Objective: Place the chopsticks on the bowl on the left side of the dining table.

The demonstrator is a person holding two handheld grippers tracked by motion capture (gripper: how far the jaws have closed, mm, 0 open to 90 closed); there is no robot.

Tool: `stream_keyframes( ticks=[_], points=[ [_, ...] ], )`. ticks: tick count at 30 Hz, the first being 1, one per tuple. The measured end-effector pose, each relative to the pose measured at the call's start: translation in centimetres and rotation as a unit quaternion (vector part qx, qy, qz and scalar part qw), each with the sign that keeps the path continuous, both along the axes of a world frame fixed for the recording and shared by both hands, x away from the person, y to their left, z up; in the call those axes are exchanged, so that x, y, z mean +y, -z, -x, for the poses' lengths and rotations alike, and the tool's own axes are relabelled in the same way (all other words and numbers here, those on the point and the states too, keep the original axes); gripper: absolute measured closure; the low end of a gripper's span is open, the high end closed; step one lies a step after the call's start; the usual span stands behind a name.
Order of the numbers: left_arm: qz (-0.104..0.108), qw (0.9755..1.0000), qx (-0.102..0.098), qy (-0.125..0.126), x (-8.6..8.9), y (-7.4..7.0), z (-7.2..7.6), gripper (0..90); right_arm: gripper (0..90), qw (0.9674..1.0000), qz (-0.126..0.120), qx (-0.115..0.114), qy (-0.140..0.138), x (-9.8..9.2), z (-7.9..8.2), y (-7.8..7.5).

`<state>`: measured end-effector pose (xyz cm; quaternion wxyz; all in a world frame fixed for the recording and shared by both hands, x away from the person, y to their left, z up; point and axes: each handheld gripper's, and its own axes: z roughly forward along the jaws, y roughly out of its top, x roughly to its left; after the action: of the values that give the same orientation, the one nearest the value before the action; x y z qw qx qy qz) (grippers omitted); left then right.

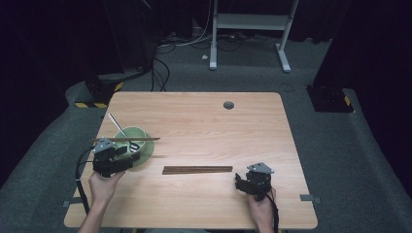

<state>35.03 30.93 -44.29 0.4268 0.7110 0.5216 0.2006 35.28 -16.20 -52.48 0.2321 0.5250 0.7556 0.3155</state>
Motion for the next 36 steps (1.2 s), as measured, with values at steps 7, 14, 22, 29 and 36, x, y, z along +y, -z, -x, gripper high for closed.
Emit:
stream_keyframes(
  ticks=[7, 14, 22, 29, 36],
  points=[
    [0.005, 1.0000, 0.000, 0.006, -0.3, 0.5, 0.5, 34.5, 22.2, 1.0000, 0.000, 0.000, 0.000, 0.0, 0.0, 0.0],
    [-0.007, 0.9998, 0.003, 0.018, -1.0, 1.0, 0.9, 34.9, 22.2, 1.0000, 0.000, 0.000, 0.000, 0.0, 0.0, 0.0],
    [-0.019, 0.9993, 0.005, 0.031, -2.1, 1.9, 1.5, 35.0, 22.2, 1.0000, 0.000, 0.000, 0.000, 0.0, 0.0, 0.0],
    [-0.030, 0.9987, 0.009, 0.039, -2.9, 3.1, 2.1, 35.0, 22.2, 1.0000, 0.000, 0.000, 0.000, 0.0, 0.0, 0.0],
    [-0.029, 0.9986, 0.021, 0.038, -3.3, 4.8, 2.4, 34.9, 22.2, 1.0000, 0.000, 0.000, 0.000, 0.0, 0.0, 0.0]
  ],
)
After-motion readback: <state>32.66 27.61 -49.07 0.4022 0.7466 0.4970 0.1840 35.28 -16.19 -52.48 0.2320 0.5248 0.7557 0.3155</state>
